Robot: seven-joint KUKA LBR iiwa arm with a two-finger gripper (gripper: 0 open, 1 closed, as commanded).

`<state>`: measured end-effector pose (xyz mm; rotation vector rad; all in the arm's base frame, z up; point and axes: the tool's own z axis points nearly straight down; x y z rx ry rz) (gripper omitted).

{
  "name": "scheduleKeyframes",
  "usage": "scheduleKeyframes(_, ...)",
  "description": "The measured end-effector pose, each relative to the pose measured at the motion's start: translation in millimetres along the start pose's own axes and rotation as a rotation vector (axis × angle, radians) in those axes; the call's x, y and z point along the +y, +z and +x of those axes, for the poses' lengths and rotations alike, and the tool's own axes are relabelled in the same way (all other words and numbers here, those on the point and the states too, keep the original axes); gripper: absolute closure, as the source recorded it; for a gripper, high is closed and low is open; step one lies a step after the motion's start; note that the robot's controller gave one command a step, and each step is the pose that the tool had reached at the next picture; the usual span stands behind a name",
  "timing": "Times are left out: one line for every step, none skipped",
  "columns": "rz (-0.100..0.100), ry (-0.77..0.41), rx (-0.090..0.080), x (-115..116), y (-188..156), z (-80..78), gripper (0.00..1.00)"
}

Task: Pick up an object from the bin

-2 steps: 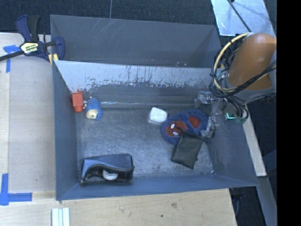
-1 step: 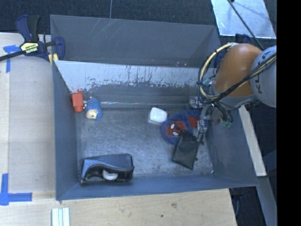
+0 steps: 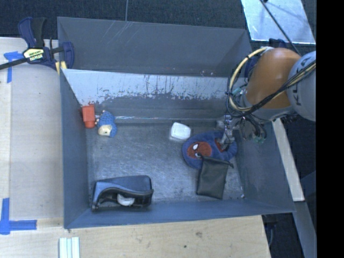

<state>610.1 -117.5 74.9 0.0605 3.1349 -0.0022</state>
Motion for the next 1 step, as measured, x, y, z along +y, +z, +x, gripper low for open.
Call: scheduleKeyframes(0.001, -0.037, -0.008, 3.4, -170.3, -2.8, 1.0)
